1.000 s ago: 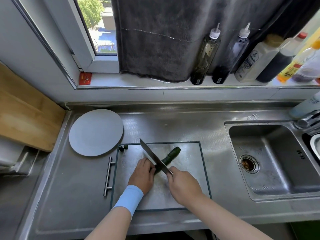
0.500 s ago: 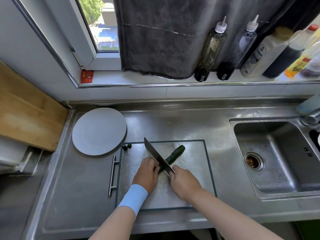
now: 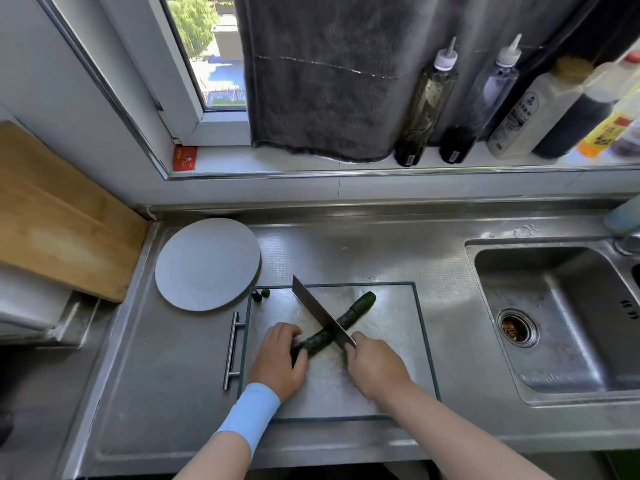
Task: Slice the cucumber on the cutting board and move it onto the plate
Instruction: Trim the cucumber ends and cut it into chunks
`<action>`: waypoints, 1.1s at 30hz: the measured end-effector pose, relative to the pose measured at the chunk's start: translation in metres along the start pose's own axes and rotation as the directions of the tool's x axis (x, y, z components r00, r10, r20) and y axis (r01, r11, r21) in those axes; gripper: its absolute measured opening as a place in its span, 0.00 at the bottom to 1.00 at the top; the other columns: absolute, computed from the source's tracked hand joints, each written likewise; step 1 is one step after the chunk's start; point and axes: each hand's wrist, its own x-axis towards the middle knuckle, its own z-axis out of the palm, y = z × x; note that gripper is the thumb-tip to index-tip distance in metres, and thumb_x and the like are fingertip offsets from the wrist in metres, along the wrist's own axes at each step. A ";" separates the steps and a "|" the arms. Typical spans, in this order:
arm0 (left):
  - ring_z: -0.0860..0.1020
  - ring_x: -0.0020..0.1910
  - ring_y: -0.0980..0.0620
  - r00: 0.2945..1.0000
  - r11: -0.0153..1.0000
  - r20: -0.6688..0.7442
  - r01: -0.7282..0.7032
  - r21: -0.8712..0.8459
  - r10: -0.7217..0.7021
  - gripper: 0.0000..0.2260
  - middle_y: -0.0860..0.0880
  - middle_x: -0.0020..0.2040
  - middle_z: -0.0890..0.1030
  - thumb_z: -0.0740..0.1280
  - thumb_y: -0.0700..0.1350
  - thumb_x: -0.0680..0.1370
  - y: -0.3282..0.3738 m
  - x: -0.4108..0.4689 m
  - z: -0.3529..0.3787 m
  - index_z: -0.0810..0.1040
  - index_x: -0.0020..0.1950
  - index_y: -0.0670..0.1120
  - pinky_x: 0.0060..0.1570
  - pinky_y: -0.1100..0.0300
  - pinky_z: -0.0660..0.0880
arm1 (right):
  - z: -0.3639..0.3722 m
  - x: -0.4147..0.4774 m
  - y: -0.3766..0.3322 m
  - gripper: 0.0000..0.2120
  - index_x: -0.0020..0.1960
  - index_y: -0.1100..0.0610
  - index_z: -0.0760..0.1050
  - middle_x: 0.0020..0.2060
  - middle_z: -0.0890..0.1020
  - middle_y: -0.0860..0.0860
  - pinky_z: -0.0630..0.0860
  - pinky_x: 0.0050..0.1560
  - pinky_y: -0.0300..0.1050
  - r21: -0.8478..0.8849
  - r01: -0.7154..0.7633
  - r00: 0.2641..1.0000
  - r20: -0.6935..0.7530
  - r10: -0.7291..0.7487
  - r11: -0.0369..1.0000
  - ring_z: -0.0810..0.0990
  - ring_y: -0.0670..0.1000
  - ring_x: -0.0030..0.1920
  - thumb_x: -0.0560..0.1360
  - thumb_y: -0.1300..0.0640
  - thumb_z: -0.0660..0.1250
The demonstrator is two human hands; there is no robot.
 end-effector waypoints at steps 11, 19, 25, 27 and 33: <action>0.68 0.49 0.57 0.999 0.999 0.050 -0.020 -0.041 0.022 0.06 0.55 0.49 0.70 0.67 0.42 0.76 0.014 -0.001 0.009 0.74 0.52 0.47 0.52 0.74 0.63 | -0.022 -0.001 0.010 0.13 0.49 0.52 0.74 0.38 0.79 0.48 0.67 0.33 0.45 0.023 0.002 1.000 -0.020 -0.001 1.000 0.77 0.51 0.38 0.84 0.48 0.53; 0.72 0.53 0.60 0.988 0.974 -0.006 0.153 -0.170 -0.156 0.17 0.55 0.55 0.71 0.66 0.39 0.72 0.011 -0.010 -0.007 0.71 0.60 0.51 0.55 0.65 0.71 | -0.033 -0.013 -0.010 0.13 0.53 0.50 0.75 0.37 0.80 0.48 0.70 0.34 0.45 0.129 0.067 0.996 -0.063 -0.059 0.989 0.79 0.49 0.37 0.84 0.48 0.54; 0.72 0.51 0.57 0.987 0.981 -0.085 0.125 -0.151 -0.139 0.14 0.55 0.50 0.72 0.67 0.38 0.71 0.009 -0.021 -0.014 0.73 0.55 0.49 0.52 0.66 0.71 | -0.012 -0.026 -0.023 0.12 0.54 0.49 0.74 0.39 0.80 0.48 0.74 0.38 0.47 0.105 0.085 0.996 -0.018 -0.083 0.991 0.78 0.50 0.39 0.84 0.48 0.53; 0.71 0.50 0.57 0.995 0.991 -0.065 0.062 -0.118 -0.070 0.12 0.56 0.49 0.72 0.68 0.40 0.71 0.013 -0.018 -0.010 0.74 0.52 0.48 0.50 0.70 0.68 | -0.007 -0.030 -0.026 0.12 0.54 0.50 0.74 0.40 0.81 0.48 0.74 0.39 0.48 0.096 0.076 0.997 -0.016 -0.075 0.992 0.79 0.51 0.40 0.84 0.48 0.54; 0.70 0.48 0.57 0.999 0.995 -0.025 0.026 -0.100 -0.029 0.07 0.56 0.47 0.71 0.69 0.39 0.72 0.012 -0.011 0.002 0.75 0.47 0.48 0.50 0.71 0.66 | 0.001 -0.038 -0.025 0.10 0.48 0.49 0.69 0.36 0.77 0.47 0.64 0.30 0.44 0.035 0.065 0.998 -0.019 -0.065 0.997 0.74 0.48 0.34 0.84 0.48 0.53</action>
